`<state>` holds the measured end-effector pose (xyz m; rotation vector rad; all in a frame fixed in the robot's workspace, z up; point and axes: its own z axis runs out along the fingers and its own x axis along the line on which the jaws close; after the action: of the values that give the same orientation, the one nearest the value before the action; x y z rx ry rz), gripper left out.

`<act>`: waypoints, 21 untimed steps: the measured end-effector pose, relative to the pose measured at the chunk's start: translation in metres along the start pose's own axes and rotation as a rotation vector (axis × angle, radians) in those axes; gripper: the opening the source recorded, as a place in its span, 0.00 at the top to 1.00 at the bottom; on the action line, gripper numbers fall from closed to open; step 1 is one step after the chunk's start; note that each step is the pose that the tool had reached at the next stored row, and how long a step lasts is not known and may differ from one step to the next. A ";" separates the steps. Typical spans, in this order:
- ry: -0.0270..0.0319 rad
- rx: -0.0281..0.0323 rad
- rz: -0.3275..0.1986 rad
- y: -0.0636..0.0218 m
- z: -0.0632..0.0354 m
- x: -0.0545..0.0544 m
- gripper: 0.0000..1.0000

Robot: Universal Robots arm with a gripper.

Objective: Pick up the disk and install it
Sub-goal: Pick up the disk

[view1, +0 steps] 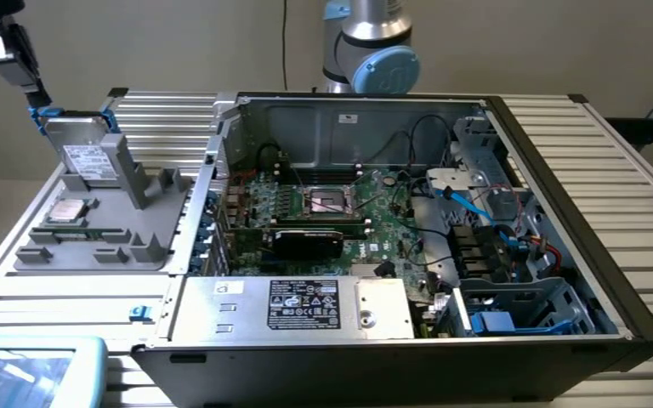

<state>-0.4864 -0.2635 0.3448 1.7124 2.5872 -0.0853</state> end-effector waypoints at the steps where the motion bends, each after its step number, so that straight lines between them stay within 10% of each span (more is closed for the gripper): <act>1: 0.0004 0.0010 0.015 0.0000 0.0000 0.000 0.89; 21: 0.0041 0.0078 0.239 -0.0001 0.0000 0.000 0.89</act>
<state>-0.4865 -0.2635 0.3448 2.0101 2.3652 -0.0843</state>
